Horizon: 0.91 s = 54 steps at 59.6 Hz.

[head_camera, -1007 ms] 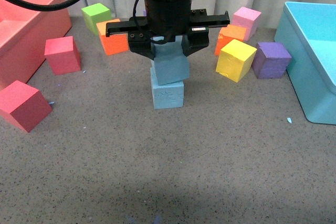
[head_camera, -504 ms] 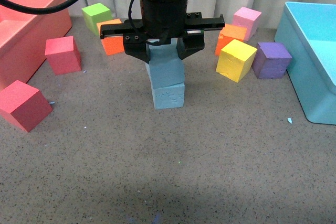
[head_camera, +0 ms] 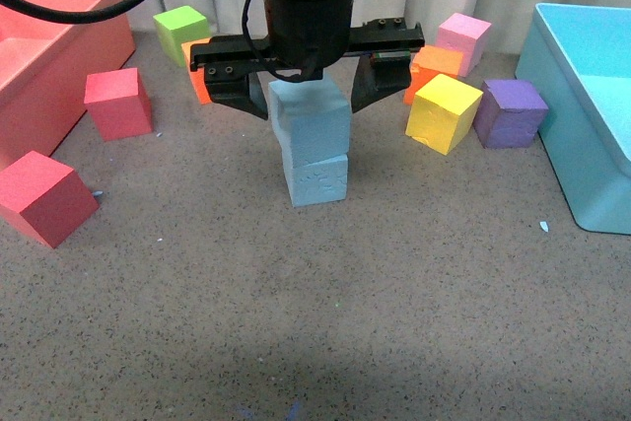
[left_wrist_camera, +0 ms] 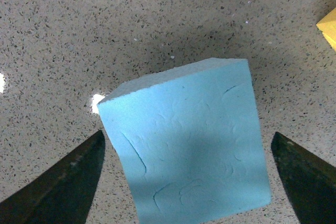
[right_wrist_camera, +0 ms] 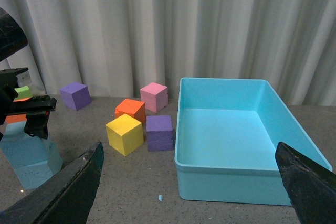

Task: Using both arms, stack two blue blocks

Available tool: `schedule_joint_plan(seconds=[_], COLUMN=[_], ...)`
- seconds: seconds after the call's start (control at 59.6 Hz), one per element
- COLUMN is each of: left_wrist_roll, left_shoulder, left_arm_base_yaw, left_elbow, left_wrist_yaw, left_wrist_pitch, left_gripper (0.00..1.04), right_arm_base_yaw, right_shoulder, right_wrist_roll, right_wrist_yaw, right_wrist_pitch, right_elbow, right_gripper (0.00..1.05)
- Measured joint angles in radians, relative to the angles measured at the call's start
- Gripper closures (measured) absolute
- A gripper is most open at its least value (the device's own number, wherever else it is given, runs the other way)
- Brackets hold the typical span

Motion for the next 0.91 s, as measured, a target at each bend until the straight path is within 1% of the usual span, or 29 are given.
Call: schedule_joint_plan(seconds=[0.017,0.067,0.134,0.336,0.353,0.386,0.403,0.42,0.437,0.453,0.47,0.487,0.504,0.52,0.537,0.554,0.571,0.588,0.604,0.621,0.655,0.688,0.705,0.756,0.772,0.789,0.806,0.873,0.907], left_wrist_roll=[0.0,0.002,0.001,0.008,0.026,0.082,0.132,0.144,0.21,0.236,0.287,0.3,0.349,0.38,0.411,0.429,0.463,0.471,0.492,0.501,0.533,0.548,0.55,0.568,0.574,0.576,0.578,0.581,0.586], left_shoulder=[-0.002,-0.008,-0.022,-0.114,-0.119,-0.15,-0.173,-0.186,-0.213,-0.227,-0.256,-0.27,-0.295,-0.307,-0.33,-0.342,-0.363,-0.373,-0.394,-0.405,-0.446,-0.479,-0.492,-0.576,-0.615,-0.626,-0.657,-0.719,-0.743], left_arm_base_yaw=[0.0,0.003,0.005,0.024,0.024,0.027,0.032,0.034,0.04,0.043,0.051,0.056,0.066,0.071,0.082,0.089,0.101,0.107,0.119,0.125,0.148,0.164,0.17,0.203,0.219,0.224,0.237,0.268,0.28], left_elbow=[0.0,0.0,-0.006,-0.055,-0.063,-0.137,-0.199,-0.232,-0.306,-0.343,-0.42,-0.46,-0.534,-0.57,-0.642,-0.678,-0.744,-0.775,-0.834,-0.863,-0.963,-1.025,-1.041,-1.131,-1.172,-1.186,-1.225,-1.33,-1.369], left_wrist_yaw=[0.0,-0.001,0.0,-0.012,-0.024,-0.087,-0.135,-0.156,-0.187,-0.195,-0.2,-0.2,-0.198,-0.196,-0.189,-0.186,-0.177,-0.172,-0.164,-0.161,-0.14,-0.128,-0.122,-0.1,-0.09,-0.086,-0.074,-0.033,-0.015], left_wrist_pitch=[0.002,0.005,0.011,0.048,0.062,0.199,0.308,0.361,0.468,0.52,0.624,0.679,0.781,0.831,0.935,0.988,1.091,1.143,1.244,1.27,1.497,1.628,1.655,1.743,1.76,1.764,1.772,1.78,1.781], left_gripper=[0.09,0.05,0.07,0.07,0.07,0.11,0.15,0.17,0.2,0.22,0.26,0.28,0.31,0.33,0.37,0.38,0.42,0.44,0.47,0.49,0.56,0.62,0.63,0.74,0.8,0.81,0.87,1.01,1.01], right_arm_base_yaw=[0.0,0.0,0.0,0.0,0.0,0.0,0.0,0.0,0.0,0.0,0.0,0.0,0.0,0.0,0.0,0.0,0.0,0.0,0.0,0.0,0.0,0.0,0.0,0.0,0.0,0.0,0.0,0.0,0.0], right_shoulder=[0.0,0.0,0.0,0.0,0.0,0.0,0.0,0.0,0.0,0.0,0.0,0.0,0.0,0.0,0.0,0.0,0.0,0.0,0.0,0.0,0.0,0.0,0.0,0.0,0.0,0.0,0.0,0.0,0.0], right_wrist_roll=[0.0,0.0,0.0,0.0,0.0,0.0,0.0,0.0,0.0,0.0,0.0,0.0,0.0,0.0,0.0,0.0,0.0,0.0,0.0,0.0,0.0,0.0,0.0,0.0,0.0,0.0,0.0,0.0,0.0], right_wrist_yaw=[0.0,0.0,0.0,0.0,0.0,0.0,0.0,0.0,-0.001,-0.001,0.0,0.0,0.0,0.0,0.0,0.002,0.002,0.002,0.002,0.002,0.002,0.002,0.002,0.0,0.0,0.0,0.0,0.0,0.0], right_wrist_pitch=[0.0,0.0,0.0,0.0,0.0,0.0,0.0,0.0,0.0,0.0,0.0,0.0,0.0,0.0,0.0,0.0,0.0,0.0,0.0,0.0,0.0,0.0,0.0,0.0,0.0,0.0,0.0,0.0,0.0], right_elbow=[0.0,0.0,0.0,0.0,0.0,0.0,0.0,0.0,0.0,0.0,0.0,0.0,0.0,0.0,0.0,0.0,0.0,0.0,0.0,0.0,0.0,0.0,0.0,0.0,0.0,0.0,0.0,0.0,0.0], right_gripper=[0.09,0.09,0.09,0.09,0.09,0.09,0.09,0.09,0.09,0.09,0.09,0.09,0.09,0.09,0.09,0.09,0.09,0.09,0.09,0.09,0.09,0.09,0.09,0.09,0.09,0.09,0.09,0.09,0.09])
